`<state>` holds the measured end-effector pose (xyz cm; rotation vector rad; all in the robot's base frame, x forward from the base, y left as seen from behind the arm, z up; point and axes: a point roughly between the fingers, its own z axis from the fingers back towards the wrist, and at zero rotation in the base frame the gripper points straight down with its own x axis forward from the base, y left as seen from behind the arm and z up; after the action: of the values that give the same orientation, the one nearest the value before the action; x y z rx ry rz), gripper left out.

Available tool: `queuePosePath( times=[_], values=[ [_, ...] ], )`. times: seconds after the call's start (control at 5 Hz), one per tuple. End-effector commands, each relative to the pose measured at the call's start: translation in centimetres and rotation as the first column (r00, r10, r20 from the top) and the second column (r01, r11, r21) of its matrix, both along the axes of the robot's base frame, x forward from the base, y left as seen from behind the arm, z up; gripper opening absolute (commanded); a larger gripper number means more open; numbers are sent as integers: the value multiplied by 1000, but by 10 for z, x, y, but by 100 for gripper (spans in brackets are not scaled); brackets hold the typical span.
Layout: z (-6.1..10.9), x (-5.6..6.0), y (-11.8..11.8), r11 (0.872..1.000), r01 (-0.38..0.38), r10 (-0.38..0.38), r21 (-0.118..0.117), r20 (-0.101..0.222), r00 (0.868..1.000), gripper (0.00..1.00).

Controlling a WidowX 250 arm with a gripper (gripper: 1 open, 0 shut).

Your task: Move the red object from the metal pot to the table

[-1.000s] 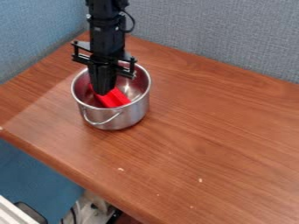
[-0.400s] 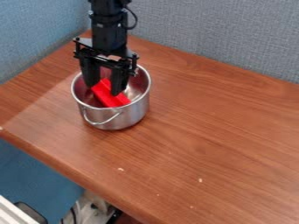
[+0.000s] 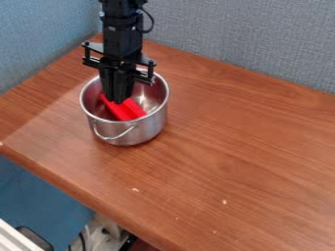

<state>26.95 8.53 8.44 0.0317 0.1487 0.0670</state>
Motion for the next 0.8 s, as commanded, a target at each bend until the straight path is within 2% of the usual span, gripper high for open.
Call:
queuePosePath(
  times=[0.0,0.2,0.4,0.6],
  values=[
    [12,6,0,1000,12,-13,22,39,999,100],
    [11,6,0,1000,10,-11,23,35,999,0],
    [9,5,0,1000,9,-10,24,32,999,0],
    [10,6,-3,1000,19,-20,13,29,999,100]
  ],
)
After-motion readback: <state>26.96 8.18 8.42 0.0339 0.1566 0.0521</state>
